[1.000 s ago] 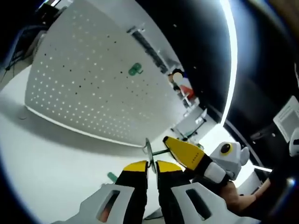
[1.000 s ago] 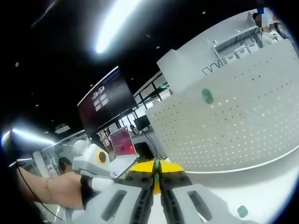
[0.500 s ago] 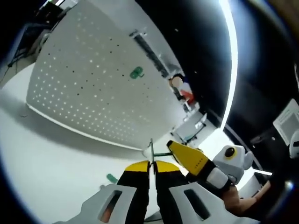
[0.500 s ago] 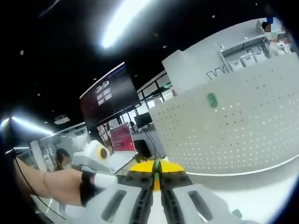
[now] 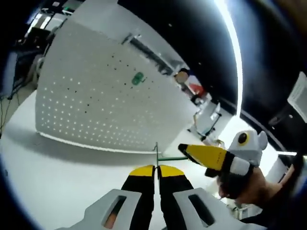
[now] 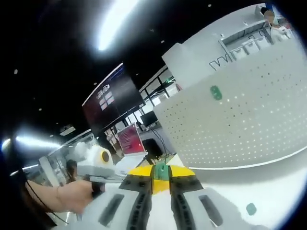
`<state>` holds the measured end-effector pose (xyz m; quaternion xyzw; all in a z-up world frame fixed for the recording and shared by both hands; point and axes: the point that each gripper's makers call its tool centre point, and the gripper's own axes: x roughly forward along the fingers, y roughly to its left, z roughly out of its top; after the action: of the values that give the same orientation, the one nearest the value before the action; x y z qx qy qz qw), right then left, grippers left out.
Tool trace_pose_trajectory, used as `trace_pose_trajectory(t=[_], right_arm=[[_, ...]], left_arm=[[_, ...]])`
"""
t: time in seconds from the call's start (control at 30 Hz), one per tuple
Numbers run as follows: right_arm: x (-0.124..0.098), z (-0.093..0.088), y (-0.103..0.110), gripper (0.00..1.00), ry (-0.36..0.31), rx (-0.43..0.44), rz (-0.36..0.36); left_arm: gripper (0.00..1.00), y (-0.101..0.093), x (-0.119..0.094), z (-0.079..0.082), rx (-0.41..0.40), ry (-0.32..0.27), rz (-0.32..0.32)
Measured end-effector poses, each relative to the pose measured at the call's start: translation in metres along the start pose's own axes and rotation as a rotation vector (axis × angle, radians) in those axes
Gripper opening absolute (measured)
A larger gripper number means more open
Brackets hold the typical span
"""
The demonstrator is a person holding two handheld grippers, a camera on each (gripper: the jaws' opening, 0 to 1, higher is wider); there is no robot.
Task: Insert the hook assembly into the mounting plate slot until the hook locks in place.
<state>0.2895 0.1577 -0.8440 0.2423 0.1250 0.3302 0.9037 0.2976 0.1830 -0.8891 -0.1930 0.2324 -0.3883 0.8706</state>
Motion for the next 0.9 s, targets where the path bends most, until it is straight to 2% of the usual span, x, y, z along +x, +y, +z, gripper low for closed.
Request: trace_pose_trajectory(t=[0.07, 0.1, 0.23, 0.3, 0.37, 0.43, 0.6, 0.67, 0.7, 0.83, 0.9], right_arm=[[-0.001, 0.001, 0.0, 0.1, 0.01, 0.03, 0.013], [-0.002, -0.004, -0.002, 0.1, 0.041, 0.042, 0.004], [-0.001, -0.015, -0.003, 0.1, 0.079, 0.013, -0.001], [-0.001, -0.015, 0.0, 0.13, 0.067, 0.016, 0.019], [0.0, -0.014, 0.0, 0.16, 0.059, 0.045, 0.013], [0.001, -0.014, -0.001, 0.16, 0.053, 0.057, 0.01], [0.001, -0.011, -0.005, 0.08, 0.034, 0.077, -0.004], [0.001, -0.012, -0.009, 0.06, 0.036, 0.078, -0.014], [0.001, -0.013, -0.011, 0.06, 0.036, 0.095, -0.016], [0.002, -0.015, -0.013, 0.04, 0.035, 0.131, -0.016], [0.002, -0.015, -0.011, 0.02, 0.028, 0.166, -0.011]], left_arm=[[0.01, 0.003, -0.001, 0.004, 0.032, -0.008, 0.026], [0.01, 0.005, -0.002, 0.006, 0.054, -0.014, 0.041], [0.01, 0.001, -0.001, 0.008, 0.172, -0.002, 0.066], [0.01, -0.005, 0.001, 0.007, 0.209, 0.008, 0.062], [0.01, -0.008, 0.003, 0.006, 0.228, 0.01, 0.065], [0.01, -0.012, 0.004, 0.008, 0.23, -0.005, 0.064], [0.01, -0.02, 0.009, 0.006, 0.292, 0.006, 0.052], [0.01, -0.022, 0.01, 0.006, 0.278, 0.007, 0.041], [0.02, -0.025, 0.011, 0.005, 0.231, 0.012, 0.025], [0.02, -0.022, 0.014, 0.006, 0.294, 0.018, 0.039], [0.02, -0.023, 0.015, 0.005, 0.295, 0.022, 0.039]])
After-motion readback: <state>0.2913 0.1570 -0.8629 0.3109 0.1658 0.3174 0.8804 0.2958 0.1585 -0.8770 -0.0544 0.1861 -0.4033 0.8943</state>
